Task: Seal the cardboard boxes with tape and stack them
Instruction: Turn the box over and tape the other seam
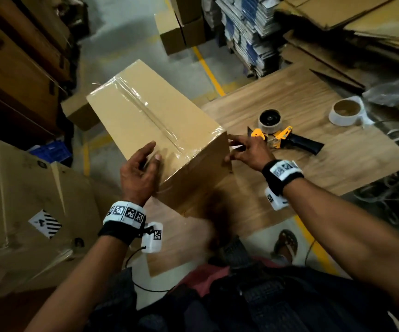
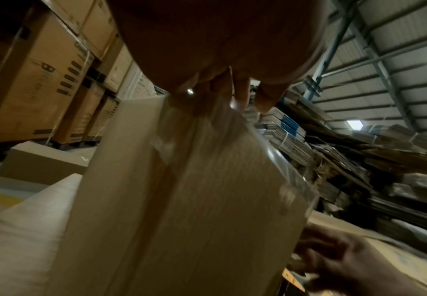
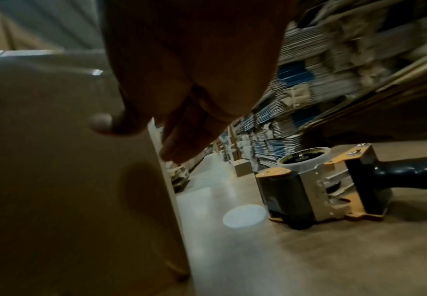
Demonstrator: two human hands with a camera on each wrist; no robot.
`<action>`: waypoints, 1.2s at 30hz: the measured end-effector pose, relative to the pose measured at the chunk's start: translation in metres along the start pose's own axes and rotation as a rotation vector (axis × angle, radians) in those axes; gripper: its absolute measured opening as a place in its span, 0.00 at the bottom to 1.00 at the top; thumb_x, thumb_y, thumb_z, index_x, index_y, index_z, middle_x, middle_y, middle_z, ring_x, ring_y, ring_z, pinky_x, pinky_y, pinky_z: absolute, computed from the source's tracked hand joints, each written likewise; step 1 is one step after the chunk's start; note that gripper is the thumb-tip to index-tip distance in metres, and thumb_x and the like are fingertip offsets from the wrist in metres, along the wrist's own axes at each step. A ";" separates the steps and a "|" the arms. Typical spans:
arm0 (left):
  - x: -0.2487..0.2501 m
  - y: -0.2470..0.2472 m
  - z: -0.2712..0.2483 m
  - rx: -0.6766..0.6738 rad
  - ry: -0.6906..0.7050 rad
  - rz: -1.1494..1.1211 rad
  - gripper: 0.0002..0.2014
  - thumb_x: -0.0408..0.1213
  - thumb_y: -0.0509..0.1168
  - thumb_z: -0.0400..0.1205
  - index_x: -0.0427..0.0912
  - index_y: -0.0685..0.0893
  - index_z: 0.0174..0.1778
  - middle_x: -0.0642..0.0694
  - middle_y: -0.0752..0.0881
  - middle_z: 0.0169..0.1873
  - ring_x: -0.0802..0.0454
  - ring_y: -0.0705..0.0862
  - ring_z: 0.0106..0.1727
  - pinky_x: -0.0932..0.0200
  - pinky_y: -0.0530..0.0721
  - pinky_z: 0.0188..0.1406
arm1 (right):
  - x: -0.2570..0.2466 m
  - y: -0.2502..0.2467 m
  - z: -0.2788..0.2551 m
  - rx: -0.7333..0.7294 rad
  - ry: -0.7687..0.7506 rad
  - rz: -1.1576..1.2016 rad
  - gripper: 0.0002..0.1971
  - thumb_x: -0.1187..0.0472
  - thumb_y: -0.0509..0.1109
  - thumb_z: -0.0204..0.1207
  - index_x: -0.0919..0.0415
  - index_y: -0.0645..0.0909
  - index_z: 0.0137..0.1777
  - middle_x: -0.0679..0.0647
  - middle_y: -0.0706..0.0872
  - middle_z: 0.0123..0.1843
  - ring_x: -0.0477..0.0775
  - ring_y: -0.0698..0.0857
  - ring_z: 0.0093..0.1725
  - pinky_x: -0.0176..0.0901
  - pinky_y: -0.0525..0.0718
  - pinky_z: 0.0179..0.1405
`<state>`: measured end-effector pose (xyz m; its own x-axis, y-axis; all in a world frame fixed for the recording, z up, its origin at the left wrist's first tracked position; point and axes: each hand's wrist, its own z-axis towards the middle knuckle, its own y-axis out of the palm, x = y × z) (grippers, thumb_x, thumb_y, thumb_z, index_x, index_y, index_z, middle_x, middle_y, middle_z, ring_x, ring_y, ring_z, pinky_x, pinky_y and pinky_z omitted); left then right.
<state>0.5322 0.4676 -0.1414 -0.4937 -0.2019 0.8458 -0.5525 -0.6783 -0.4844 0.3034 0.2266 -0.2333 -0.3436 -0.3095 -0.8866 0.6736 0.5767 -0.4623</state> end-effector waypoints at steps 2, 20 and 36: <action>-0.008 -0.016 0.001 0.042 -0.006 0.053 0.18 0.47 0.71 0.86 0.56 0.88 0.72 0.55 0.91 0.61 0.58 0.88 0.64 0.61 0.86 0.64 | -0.004 0.003 -0.006 0.036 -0.114 -0.114 0.48 0.32 0.80 0.67 0.44 0.70 0.86 0.54 0.80 0.81 0.52 0.84 0.73 0.52 0.87 0.66; -0.037 -0.072 0.000 -0.483 0.357 0.548 0.39 0.49 0.85 0.72 0.60 0.80 0.80 0.55 0.76 0.82 0.55 0.72 0.84 0.44 0.80 0.79 | -0.100 0.068 -0.012 0.100 -0.707 -0.797 0.44 0.22 0.56 0.76 0.50 0.74 0.84 0.60 0.62 0.91 0.61 0.51 0.92 0.78 0.45 0.86; -0.035 -0.075 -0.010 -0.429 0.425 0.627 0.36 0.65 0.76 0.75 0.61 0.80 0.80 0.55 0.75 0.83 0.60 0.71 0.84 0.47 0.84 0.74 | -0.125 0.122 -0.031 -0.044 -0.714 -0.943 0.46 0.20 0.44 0.80 0.52 0.77 0.82 0.58 0.74 0.85 0.57 0.69 0.87 0.68 0.58 0.87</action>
<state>0.5840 0.5326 -0.1373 -0.9533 -0.1106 0.2812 -0.2577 -0.1885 -0.9477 0.4078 0.3589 -0.1791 -0.2399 -0.9708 0.0045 0.3219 -0.0839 -0.9431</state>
